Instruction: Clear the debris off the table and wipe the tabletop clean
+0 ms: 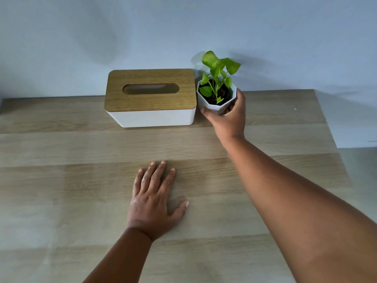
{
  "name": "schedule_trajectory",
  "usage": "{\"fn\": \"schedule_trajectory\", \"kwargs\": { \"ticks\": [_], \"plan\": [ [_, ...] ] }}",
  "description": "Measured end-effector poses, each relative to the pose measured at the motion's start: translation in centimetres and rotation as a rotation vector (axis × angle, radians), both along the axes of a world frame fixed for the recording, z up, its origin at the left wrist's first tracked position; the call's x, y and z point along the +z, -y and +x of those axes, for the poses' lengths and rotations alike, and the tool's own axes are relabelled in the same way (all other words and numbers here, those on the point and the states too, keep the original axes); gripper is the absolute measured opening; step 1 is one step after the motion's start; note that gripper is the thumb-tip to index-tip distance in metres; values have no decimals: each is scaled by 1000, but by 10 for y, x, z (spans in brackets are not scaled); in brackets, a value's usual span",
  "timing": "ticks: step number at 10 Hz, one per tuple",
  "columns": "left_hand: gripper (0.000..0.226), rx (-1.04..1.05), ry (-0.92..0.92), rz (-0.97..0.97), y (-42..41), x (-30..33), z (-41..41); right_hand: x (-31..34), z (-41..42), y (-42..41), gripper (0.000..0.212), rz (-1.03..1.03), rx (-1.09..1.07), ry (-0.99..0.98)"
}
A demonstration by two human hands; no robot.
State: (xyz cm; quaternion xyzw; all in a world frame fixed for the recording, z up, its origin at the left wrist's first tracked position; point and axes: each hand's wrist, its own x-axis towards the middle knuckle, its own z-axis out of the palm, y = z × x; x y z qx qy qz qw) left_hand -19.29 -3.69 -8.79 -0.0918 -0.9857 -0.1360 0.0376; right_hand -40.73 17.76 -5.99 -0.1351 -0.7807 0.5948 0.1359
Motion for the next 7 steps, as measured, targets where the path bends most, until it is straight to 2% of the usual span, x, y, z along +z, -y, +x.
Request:
{"fn": "schedule_trajectory", "kwargs": {
  "ticks": [3,4,5,6,7],
  "plan": [
    [90,1,17,-9,0,-1,-1,-4,7,-7,107,11,57,67],
    [90,-3,16,-5,0,-2,0,-6,25,-8,96,21,65,108],
    [91,1,23,-4,0,-1,-1,-7,50,-9,94,52,84,150],
    [90,-9,7,-11,1,-2,0,-8,78,-12,80,141,106,118],
    [89,-1,16,16,0,1,-1,-7,106,-11,61,348,128,40]
  ]
}}
